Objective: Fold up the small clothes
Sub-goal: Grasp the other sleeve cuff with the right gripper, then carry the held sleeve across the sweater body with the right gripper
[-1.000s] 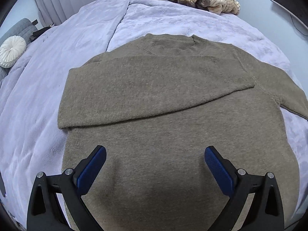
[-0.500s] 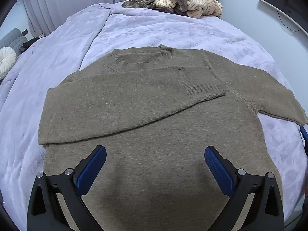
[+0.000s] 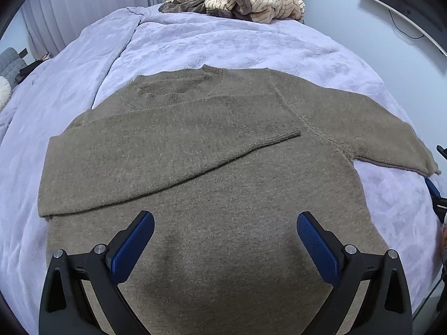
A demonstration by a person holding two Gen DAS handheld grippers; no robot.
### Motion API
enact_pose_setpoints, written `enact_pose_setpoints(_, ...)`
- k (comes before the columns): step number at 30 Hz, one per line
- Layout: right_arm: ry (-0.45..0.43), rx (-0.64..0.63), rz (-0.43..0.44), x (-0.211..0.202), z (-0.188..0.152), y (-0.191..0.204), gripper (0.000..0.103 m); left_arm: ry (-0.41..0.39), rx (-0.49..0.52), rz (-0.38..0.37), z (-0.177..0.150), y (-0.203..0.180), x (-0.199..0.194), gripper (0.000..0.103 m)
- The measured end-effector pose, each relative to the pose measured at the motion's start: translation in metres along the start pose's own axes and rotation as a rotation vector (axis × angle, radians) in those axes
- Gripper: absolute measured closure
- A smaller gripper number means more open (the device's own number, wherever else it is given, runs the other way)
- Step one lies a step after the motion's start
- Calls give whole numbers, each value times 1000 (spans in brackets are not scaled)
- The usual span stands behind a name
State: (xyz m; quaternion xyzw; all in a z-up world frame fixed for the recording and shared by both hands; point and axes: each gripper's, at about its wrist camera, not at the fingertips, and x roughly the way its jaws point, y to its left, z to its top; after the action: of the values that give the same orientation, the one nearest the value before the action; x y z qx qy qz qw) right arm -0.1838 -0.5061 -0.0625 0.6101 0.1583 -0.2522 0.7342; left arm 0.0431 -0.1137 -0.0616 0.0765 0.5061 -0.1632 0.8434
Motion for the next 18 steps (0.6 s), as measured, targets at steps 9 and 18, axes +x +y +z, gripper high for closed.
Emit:
enact_pose_setpoints(9, 26, 66, 84, 37, 16, 13, 96, -25, 13, 22, 1, 8, -7, 1)
enact_pose_setpoints(18, 149, -261, 326, 54, -11, 117, 96, -32, -72, 18, -4, 39, -4, 1)
